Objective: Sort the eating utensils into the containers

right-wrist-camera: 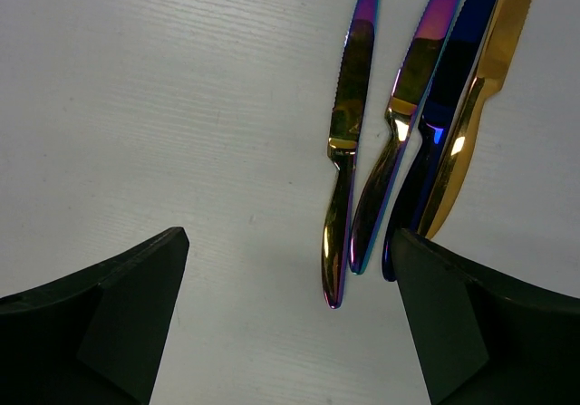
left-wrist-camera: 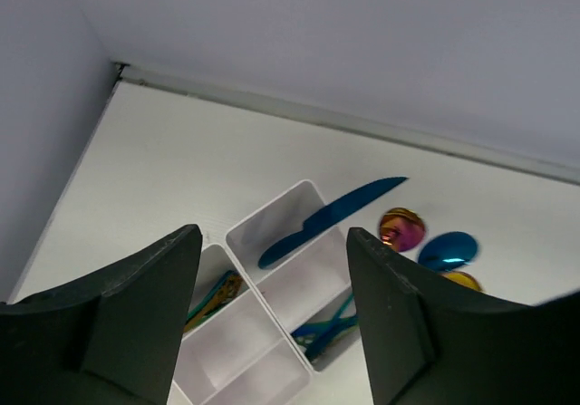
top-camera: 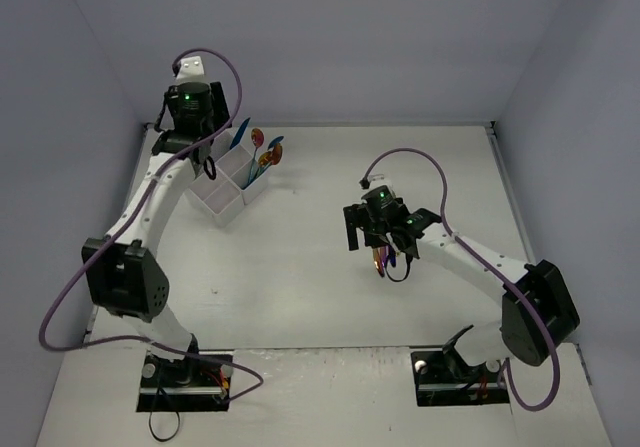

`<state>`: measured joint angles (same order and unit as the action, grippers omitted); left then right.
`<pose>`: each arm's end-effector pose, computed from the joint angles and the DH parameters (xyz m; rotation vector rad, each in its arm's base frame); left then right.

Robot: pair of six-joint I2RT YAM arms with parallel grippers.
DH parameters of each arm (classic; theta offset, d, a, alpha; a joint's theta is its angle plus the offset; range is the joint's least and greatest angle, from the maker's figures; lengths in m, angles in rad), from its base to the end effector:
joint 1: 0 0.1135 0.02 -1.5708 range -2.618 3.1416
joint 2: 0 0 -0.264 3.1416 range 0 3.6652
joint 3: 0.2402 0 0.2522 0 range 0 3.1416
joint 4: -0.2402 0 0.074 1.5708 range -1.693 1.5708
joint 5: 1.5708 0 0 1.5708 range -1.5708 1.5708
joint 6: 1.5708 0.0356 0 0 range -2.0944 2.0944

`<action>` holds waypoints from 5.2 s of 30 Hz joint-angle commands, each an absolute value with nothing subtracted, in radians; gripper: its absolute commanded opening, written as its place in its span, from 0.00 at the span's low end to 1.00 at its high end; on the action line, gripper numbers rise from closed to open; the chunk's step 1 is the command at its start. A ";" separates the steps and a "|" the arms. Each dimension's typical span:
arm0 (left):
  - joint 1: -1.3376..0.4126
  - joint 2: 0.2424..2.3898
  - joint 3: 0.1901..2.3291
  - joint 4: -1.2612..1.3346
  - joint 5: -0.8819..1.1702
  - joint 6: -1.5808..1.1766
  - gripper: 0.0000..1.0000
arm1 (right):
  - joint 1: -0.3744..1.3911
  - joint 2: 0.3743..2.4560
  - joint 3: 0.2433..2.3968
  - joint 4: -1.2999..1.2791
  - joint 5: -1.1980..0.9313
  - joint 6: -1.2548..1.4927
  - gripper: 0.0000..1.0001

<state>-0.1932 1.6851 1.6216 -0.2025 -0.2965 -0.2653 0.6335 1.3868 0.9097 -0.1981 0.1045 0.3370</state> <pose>0.3971 -0.0671 0.3917 -0.2721 1.8048 -0.0511 0.2458 0.1759 0.2455 -0.2792 2.2560 0.4040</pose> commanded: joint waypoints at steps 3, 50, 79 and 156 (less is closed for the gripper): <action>-0.184 1.405 1.506 -0.302 -0.110 -0.361 0.67 | 0.614 1.501 0.924 -0.192 0.169 0.392 0.84; -0.451 1.068 1.034 -0.364 0.198 -0.682 0.75 | 0.832 1.603 1.071 -0.147 -0.046 0.282 0.00; -0.505 1.112 1.005 -0.104 0.296 -0.826 0.11 | 0.914 1.345 1.168 0.063 -0.202 0.197 0.00; -0.196 1.644 1.719 -0.295 -0.159 -0.250 0.60 | 0.601 1.314 0.863 -0.207 0.253 0.439 0.94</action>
